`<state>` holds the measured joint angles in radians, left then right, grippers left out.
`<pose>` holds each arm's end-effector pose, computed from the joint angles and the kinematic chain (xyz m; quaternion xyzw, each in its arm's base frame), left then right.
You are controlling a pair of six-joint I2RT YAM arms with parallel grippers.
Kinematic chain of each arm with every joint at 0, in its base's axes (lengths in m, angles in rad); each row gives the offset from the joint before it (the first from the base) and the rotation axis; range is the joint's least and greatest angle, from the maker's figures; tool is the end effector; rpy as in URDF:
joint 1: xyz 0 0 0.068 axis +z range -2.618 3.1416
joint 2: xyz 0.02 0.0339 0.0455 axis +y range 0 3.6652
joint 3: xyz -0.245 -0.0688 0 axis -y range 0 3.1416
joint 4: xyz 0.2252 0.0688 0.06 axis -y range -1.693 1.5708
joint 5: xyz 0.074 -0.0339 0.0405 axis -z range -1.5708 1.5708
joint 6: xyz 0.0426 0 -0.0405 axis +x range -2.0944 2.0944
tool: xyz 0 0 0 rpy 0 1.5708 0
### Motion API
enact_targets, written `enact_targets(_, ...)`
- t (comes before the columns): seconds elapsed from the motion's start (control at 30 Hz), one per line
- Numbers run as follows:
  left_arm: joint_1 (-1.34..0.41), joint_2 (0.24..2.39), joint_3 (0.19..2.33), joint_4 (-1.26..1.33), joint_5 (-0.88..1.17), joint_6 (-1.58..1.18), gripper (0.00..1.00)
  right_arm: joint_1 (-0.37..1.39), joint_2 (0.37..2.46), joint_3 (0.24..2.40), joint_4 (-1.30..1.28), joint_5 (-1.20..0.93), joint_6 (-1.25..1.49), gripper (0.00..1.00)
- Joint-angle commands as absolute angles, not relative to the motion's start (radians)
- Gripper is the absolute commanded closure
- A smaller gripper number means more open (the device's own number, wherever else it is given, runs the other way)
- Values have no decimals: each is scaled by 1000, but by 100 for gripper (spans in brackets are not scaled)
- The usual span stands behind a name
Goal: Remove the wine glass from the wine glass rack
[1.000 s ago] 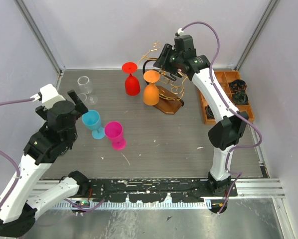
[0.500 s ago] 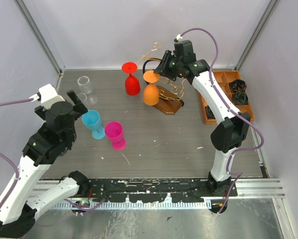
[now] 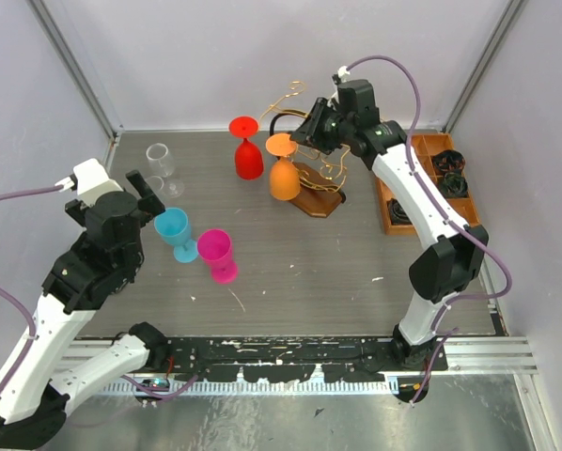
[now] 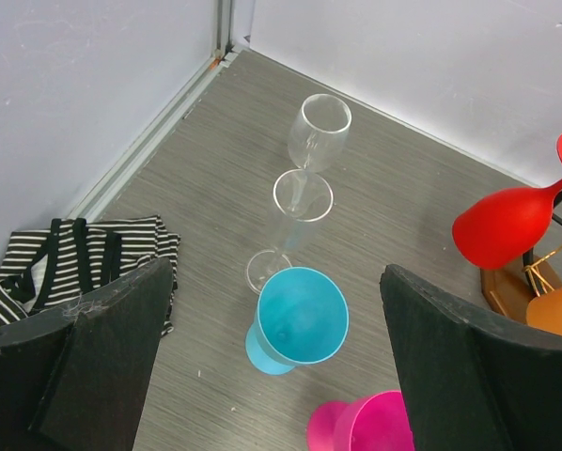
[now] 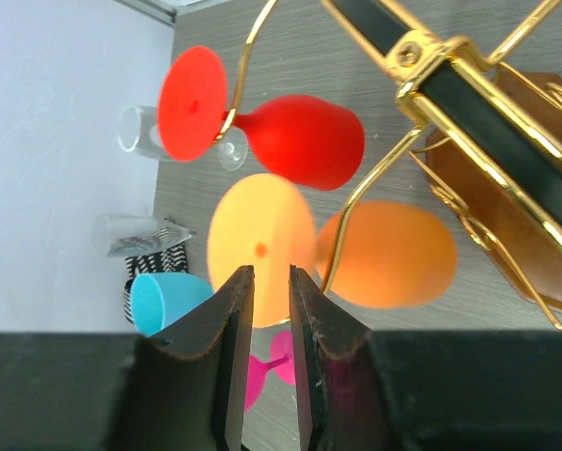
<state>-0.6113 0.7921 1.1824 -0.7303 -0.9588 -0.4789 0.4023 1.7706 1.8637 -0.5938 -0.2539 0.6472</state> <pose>0.1234 -0.0439 0.3962 -0.2178 0.7405 0.0565 0.6333 0.3532 0.1619 0.3790 0.0402 0.8548 0.3477 0.3832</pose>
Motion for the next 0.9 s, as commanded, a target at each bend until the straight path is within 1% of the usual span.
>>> enact_targets(0.0,-612,796,1184,-698,-967,-478,2,409,1677,1846,-503,-305,664,73)
enact_targets(0.17,-611,803,1179,-690,-955,-479,2,409,1684,1842,-497,-336,665,73)
enact_targets(0.3,-611,811,1186,-697,-953,-477,2,409,1676,1839,-503,-292,644,72)
enact_targets(0.47,-611,807,1186,-694,-948,-472,2,409,1694,1866,-545,-252,613,68)
enact_targets(0.6,-610,807,1187,-696,-948,-471,2,407,1706,1863,-548,-244,608,66)
enact_targets(0.87,-610,803,1183,-701,-947,-468,2,407,1712,1833,-549,-230,603,66)
